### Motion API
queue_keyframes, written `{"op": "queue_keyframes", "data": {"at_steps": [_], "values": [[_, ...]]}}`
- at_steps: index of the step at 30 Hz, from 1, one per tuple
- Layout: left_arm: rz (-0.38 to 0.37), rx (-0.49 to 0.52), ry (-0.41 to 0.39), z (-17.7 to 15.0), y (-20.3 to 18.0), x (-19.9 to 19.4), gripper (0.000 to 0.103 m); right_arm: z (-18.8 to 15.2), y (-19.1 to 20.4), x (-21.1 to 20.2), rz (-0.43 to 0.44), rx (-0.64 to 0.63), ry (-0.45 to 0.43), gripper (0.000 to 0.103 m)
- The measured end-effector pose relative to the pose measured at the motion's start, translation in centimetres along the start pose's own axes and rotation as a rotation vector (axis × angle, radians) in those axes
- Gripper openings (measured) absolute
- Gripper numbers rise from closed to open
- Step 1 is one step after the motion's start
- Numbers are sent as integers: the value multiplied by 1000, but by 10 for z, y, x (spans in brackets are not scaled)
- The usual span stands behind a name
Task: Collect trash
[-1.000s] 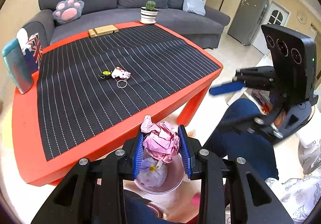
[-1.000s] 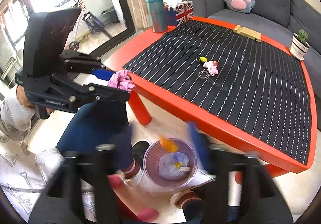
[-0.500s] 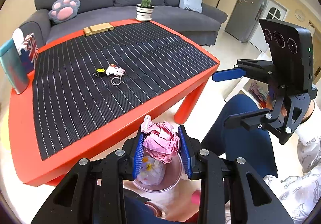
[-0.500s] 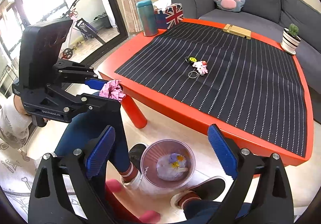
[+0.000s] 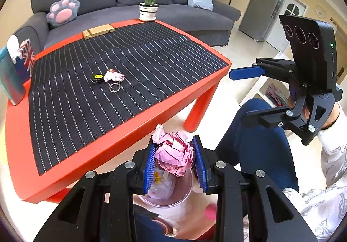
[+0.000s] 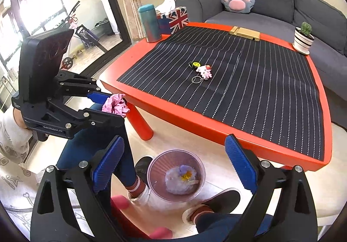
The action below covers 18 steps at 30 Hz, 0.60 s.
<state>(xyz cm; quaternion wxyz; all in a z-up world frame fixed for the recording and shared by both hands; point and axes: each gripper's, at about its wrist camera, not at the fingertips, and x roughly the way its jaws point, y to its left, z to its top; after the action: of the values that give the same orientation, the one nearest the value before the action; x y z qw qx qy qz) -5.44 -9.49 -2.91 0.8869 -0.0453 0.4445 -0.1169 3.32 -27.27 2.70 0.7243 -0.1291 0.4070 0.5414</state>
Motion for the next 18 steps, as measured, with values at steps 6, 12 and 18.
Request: {"op": "queue_keyframes", "data": {"at_steps": [6, 12, 18], "values": [[-1, 9, 8, 0, -2, 4, 53, 0, -4, -3, -6, 10, -7, 93], [29, -13, -7, -2, 3, 4, 93, -2, -5, -3, -6, 15, -8, 93], [36, -28, -4, -1, 8, 3, 95, -2, -5, -1, -3, 15, -2, 93]]}}
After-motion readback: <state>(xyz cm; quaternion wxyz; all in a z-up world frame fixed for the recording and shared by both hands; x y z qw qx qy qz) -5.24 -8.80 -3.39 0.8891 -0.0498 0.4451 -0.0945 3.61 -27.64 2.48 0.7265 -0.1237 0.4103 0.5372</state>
